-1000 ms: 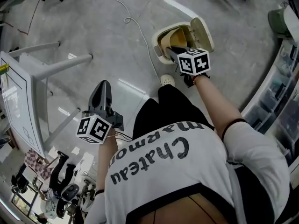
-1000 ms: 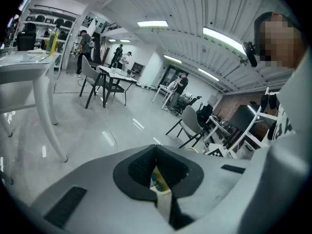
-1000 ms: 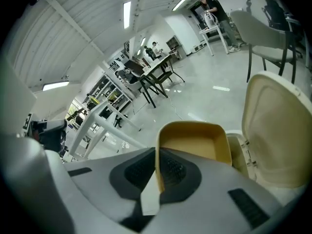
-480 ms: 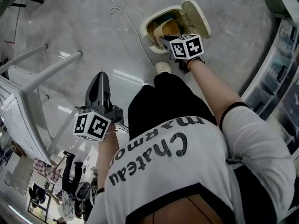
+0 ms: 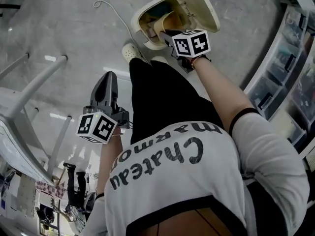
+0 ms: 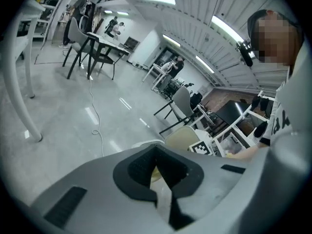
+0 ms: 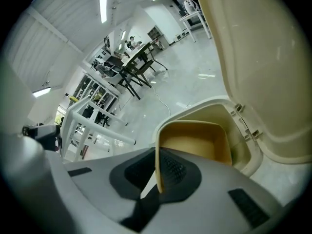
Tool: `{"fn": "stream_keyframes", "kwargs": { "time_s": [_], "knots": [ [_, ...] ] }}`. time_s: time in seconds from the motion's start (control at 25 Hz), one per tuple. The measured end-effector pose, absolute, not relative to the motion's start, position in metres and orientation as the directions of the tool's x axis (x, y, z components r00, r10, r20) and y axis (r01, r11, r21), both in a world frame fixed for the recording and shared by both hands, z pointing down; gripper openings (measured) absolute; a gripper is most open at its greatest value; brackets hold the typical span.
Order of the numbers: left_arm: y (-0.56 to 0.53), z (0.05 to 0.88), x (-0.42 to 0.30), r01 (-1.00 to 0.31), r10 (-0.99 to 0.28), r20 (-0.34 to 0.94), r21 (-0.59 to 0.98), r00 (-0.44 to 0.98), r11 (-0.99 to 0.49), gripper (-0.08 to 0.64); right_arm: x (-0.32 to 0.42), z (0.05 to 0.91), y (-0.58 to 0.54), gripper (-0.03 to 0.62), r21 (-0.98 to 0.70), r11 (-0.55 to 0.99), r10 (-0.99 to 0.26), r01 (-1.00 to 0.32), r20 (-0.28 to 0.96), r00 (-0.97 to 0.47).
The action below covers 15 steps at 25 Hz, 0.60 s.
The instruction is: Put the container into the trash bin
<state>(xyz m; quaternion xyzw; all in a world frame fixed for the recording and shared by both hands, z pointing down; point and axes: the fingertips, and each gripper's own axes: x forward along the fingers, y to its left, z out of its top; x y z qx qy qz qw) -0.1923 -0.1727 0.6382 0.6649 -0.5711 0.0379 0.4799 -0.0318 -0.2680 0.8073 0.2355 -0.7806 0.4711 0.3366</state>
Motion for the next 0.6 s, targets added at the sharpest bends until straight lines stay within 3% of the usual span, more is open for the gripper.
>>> {"fn": "stream_keyframes", "kwargs": {
  "time_s": [0.28,0.6],
  "knots": [
    [-0.195,0.673,-0.184,-0.784,-0.639,0.611,0.621,0.467,0.020,0.023,-0.031,0.835,-0.278,0.035,-0.562,0.421,-0.034,-0.712,0.774,-0.632],
    [-0.208,0.696,-0.215,-0.790,-0.605,0.641,0.613,0.473,0.032,0.023,-0.034,0.887,-0.291,0.035,-0.526,0.424,0.039,-0.737,0.824,-0.566]
  ]
}}
